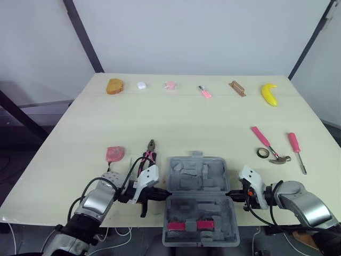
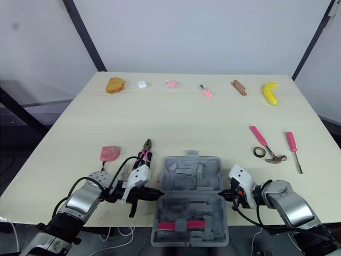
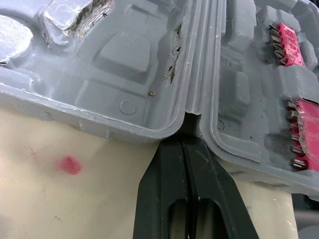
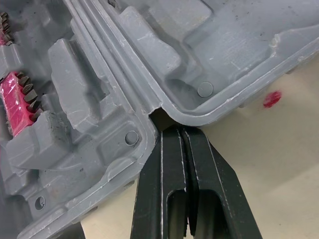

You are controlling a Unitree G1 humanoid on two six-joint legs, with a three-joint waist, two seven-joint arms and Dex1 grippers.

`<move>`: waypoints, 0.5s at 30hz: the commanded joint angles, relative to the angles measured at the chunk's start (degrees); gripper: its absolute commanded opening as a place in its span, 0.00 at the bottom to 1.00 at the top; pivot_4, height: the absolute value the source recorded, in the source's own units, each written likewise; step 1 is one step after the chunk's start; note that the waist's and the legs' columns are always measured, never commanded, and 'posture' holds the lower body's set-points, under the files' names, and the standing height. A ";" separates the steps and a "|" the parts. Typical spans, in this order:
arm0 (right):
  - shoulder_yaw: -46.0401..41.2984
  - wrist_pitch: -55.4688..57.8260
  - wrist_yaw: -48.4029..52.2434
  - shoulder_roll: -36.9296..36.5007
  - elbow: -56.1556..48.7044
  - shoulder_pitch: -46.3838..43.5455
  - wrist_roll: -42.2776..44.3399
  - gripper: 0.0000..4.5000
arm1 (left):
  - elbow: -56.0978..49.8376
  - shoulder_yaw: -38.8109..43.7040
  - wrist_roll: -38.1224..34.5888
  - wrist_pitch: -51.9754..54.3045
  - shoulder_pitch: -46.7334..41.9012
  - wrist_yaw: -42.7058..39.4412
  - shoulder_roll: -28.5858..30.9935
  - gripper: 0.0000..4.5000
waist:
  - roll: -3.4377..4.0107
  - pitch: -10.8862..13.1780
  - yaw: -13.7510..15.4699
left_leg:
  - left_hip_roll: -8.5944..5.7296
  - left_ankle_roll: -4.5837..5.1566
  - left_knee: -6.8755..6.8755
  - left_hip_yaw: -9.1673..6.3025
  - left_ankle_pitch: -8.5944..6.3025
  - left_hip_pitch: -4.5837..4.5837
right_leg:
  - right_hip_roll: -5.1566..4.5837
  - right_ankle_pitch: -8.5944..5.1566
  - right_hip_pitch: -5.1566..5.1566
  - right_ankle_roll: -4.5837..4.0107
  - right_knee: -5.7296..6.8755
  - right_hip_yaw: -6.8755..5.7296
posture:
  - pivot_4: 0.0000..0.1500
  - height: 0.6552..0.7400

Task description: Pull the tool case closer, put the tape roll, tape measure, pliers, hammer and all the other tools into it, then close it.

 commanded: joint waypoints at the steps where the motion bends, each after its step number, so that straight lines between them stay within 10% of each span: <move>1: 1.32 0.48 0.40 -0.50 -1.14 0.66 0.78 0.01 | -0.90 -0.99 -0.39 -1.02 0.36 -0.64 0.18 0.00 | 0.00 0.00 0.00 | 0.00 0.00 0.00 0.00 0.00 0.00 | 0.00 0.00 0.00 0.00 0.00 0.00 | 1.00 1.00; 15: 1.36 -0.58 0.66 -1.27 -0.51 0.69 0.33 0.01 | 1.94 -1.29 0.59 -3.59 -0.26 -0.38 0.43 0.00 | 0.00 0.00 0.01 | 0.00 0.00 0.01 -0.01 0.00 0.00 | 0.00 0.00 0.01 0.00 0.00 0.00 | 1.00 1.00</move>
